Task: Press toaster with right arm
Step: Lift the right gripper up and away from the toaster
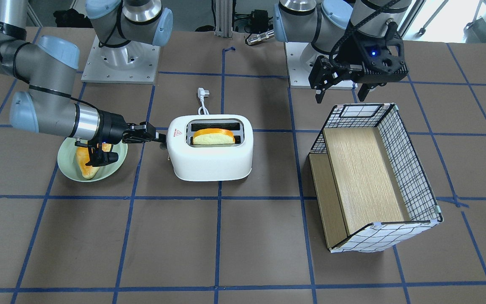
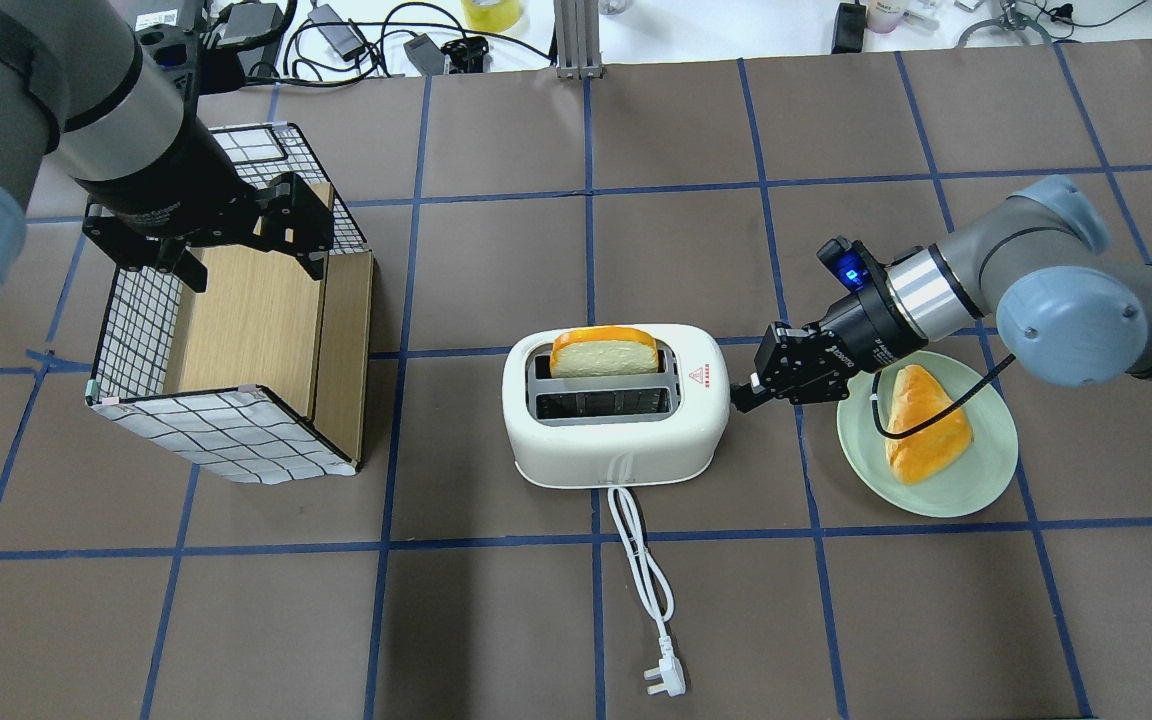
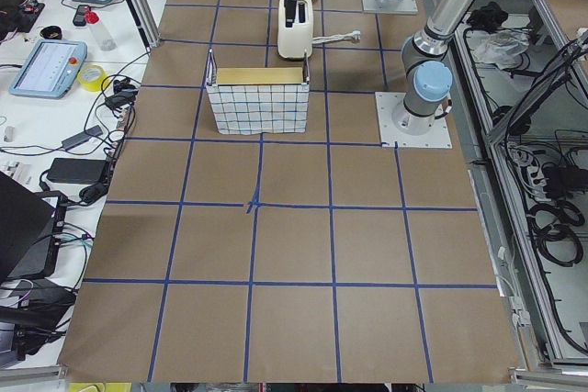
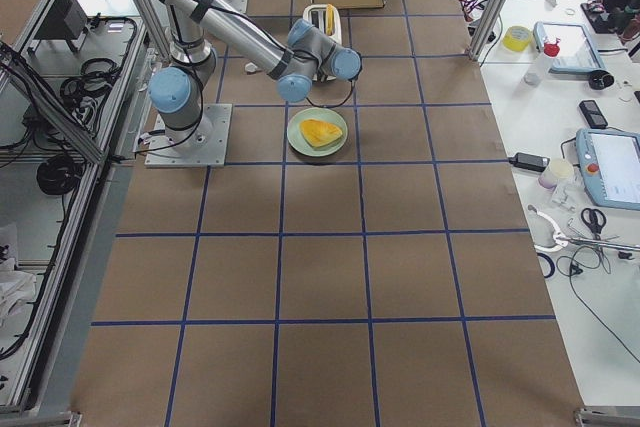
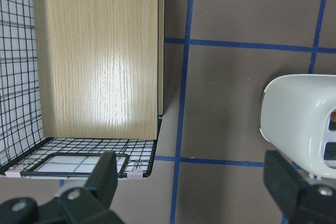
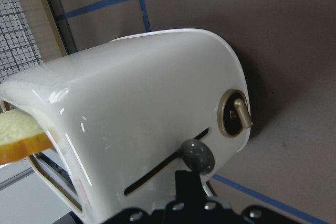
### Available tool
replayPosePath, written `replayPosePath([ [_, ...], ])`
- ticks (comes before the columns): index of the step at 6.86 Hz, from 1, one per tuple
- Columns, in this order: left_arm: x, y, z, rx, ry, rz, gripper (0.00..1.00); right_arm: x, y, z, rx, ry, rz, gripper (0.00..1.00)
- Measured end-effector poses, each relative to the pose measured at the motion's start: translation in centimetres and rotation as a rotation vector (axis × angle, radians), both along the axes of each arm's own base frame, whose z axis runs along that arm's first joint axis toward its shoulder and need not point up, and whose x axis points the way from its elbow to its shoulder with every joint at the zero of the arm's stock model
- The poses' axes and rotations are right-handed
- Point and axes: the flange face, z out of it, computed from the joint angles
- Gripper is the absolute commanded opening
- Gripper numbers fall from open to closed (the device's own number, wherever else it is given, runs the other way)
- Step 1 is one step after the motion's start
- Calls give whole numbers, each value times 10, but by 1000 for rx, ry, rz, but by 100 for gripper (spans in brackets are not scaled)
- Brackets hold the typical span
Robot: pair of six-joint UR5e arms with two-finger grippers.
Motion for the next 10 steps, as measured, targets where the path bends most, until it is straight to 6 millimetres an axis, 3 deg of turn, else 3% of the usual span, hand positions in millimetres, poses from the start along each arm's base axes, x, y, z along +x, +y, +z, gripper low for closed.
replayPosePath([
  [4, 0, 0, 0, 0, 0, 0, 100, -1, 3, -14, -4, 22, 8, 0],
  [6, 0, 0, 0, 0, 0, 0, 100, -4, -1, -2, 2, 64, -14, 0],
  [8, 0, 0, 0, 0, 0, 0, 100, -13, -19, 52, -6, 216, -58, 0],
  [10, 0, 0, 0, 0, 0, 0, 100, -20, -33, 126, -33, 382, -67, 0],
])
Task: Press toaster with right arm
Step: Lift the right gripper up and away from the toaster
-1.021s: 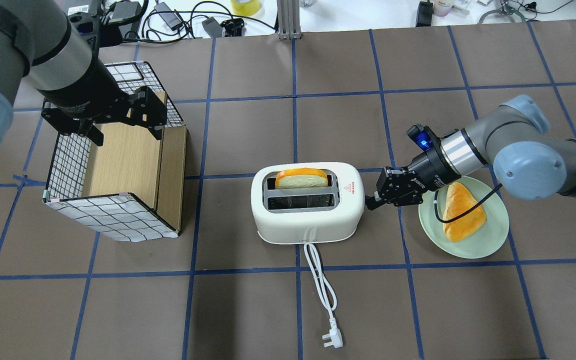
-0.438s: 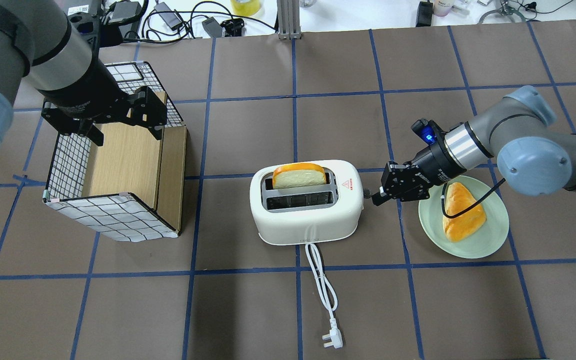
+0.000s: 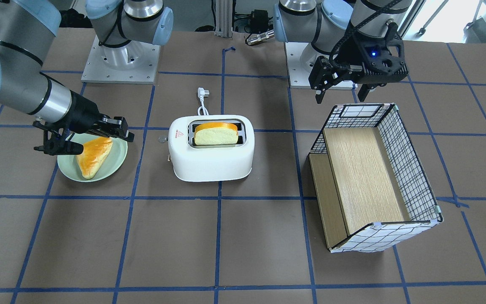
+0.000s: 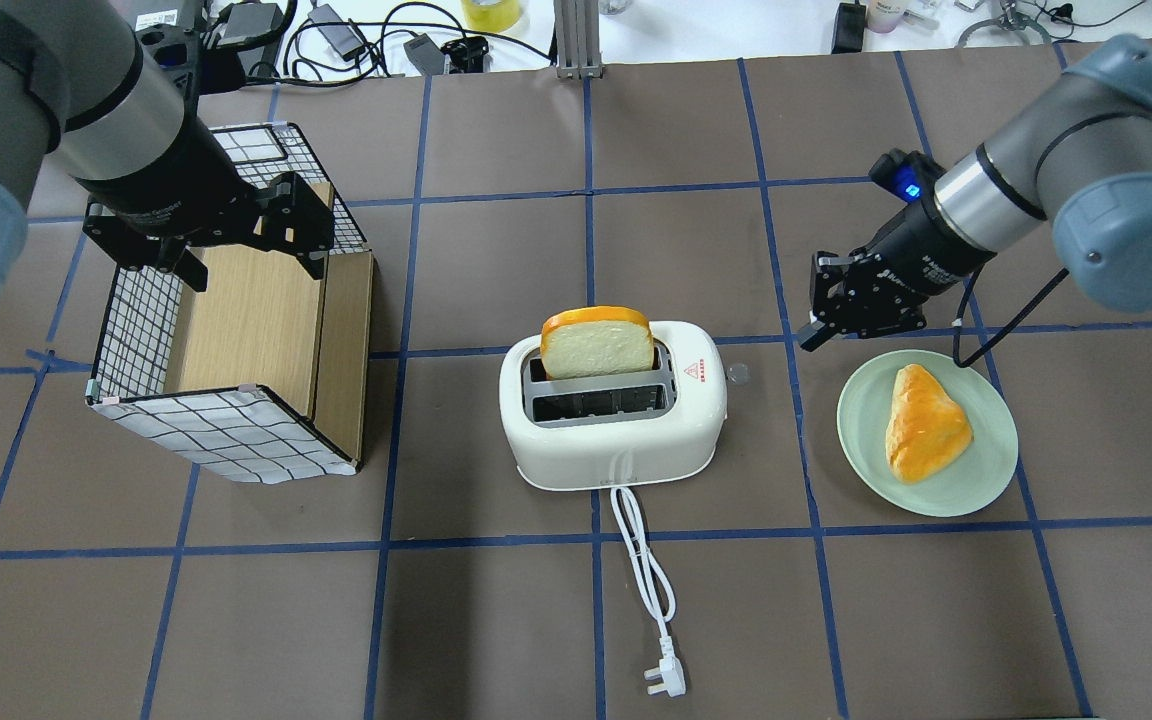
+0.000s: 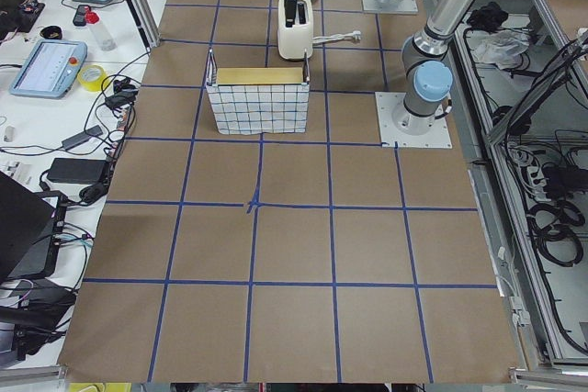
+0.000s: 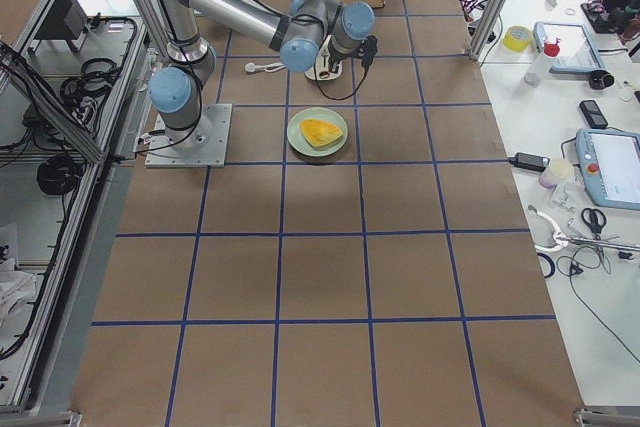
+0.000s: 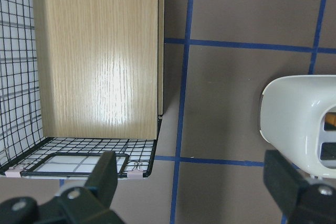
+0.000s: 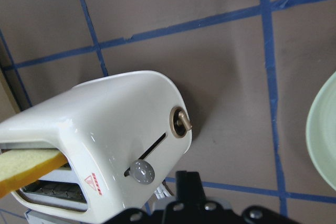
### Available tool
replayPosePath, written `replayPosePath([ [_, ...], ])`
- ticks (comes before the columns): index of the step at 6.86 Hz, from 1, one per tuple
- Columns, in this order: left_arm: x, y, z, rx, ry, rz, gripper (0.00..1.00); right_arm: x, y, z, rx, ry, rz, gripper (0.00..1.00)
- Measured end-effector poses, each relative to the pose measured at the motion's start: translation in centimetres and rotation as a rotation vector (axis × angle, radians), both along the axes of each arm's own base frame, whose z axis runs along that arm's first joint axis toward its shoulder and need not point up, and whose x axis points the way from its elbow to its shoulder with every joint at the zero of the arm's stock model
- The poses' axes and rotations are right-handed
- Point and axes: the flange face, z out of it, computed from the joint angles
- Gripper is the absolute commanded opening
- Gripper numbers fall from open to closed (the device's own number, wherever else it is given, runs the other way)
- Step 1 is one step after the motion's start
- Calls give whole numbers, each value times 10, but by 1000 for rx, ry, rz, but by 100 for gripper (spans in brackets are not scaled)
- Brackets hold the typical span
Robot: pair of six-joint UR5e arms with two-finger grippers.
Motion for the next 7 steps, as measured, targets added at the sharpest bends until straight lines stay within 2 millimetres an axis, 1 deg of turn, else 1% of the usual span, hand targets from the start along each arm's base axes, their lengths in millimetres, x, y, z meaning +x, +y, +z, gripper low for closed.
replayPosePath([
  [1, 0, 0, 0, 0, 0, 0, 100, -1, -6, 42, -13, 91, 6, 0],
  [2, 0, 0, 0, 0, 0, 0, 100, 4, -11, 88, -25, 194, 18, 0],
  [3, 0, 0, 0, 0, 0, 0, 100, 17, -11, 126, -35, 284, 27, 0],
  [4, 0, 0, 0, 0, 0, 0, 100, 32, -8, 150, -45, 345, 32, 19],
  [5, 0, 0, 0, 0, 0, 0, 100, 43, -6, 159, -54, 390, 44, 75],
  [6, 0, 0, 0, 0, 0, 0, 100, 46, -7, 162, -81, 432, 71, 93],
  [7, 0, 0, 0, 0, 0, 0, 100, 46, -14, 164, -139, 460, 98, 100],
])
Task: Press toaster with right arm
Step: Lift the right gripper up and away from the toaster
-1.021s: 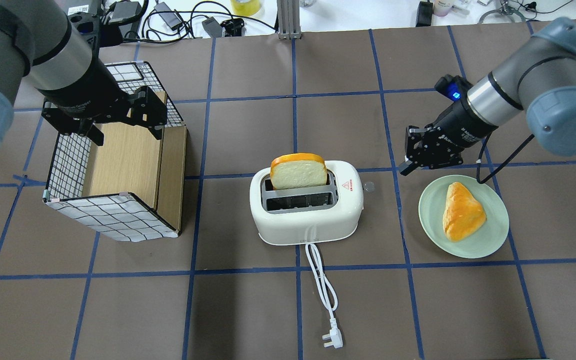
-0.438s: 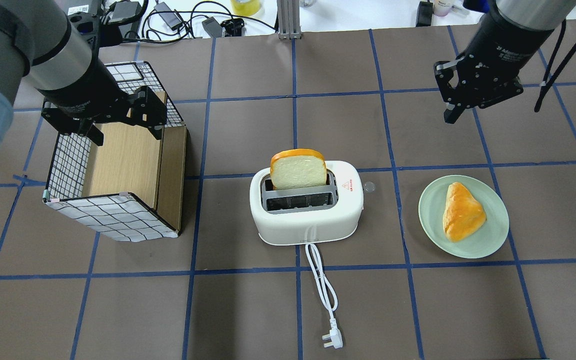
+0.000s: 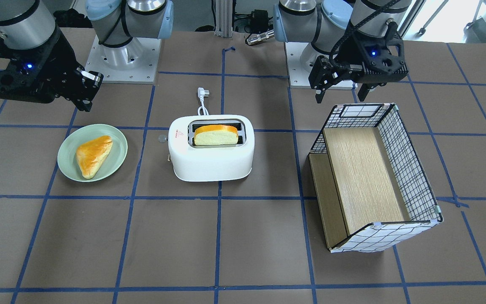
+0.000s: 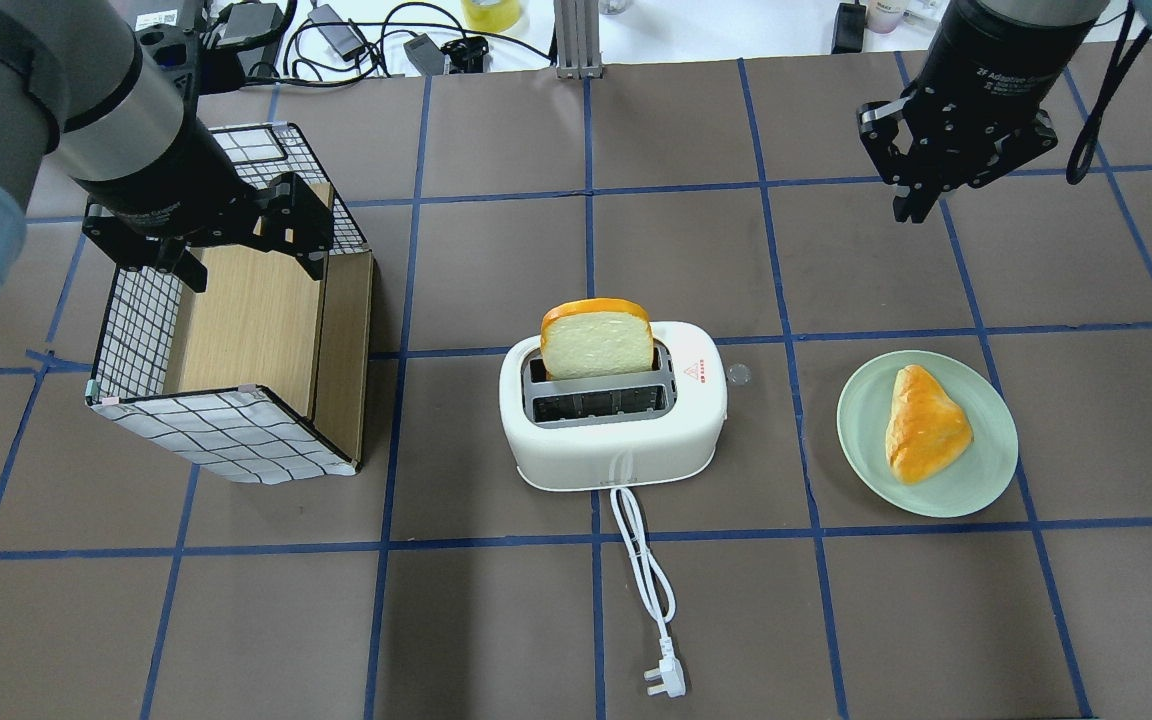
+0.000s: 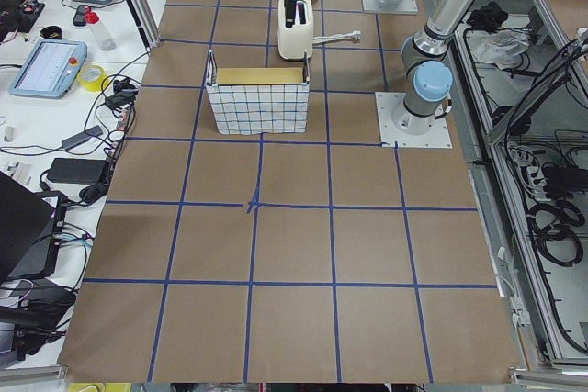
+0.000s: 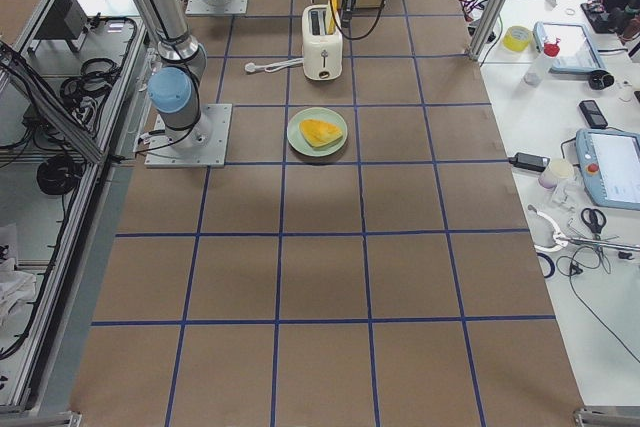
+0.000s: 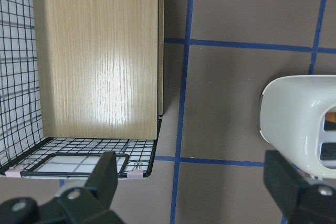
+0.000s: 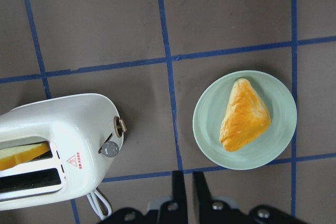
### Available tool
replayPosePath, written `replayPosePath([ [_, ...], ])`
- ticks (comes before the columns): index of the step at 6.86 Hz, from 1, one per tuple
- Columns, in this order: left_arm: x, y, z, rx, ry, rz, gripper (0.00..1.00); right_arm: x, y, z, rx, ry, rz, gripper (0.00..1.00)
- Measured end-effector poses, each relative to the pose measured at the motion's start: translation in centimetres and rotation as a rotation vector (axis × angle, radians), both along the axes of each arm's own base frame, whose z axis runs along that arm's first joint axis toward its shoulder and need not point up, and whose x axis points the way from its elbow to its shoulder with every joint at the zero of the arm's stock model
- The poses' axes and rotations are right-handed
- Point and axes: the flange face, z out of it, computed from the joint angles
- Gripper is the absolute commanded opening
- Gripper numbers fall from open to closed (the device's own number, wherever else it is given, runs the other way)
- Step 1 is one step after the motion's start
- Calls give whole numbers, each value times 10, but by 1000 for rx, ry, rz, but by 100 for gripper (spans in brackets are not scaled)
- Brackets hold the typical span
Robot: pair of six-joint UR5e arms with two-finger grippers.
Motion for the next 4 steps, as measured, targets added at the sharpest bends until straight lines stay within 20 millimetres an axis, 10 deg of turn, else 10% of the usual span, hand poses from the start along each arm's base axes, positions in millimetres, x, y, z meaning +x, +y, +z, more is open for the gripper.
replayPosePath([
  [4, 0, 0, 0, 0, 1, 0, 100, 0, -14, 1, -120, 13, 32, 100],
])
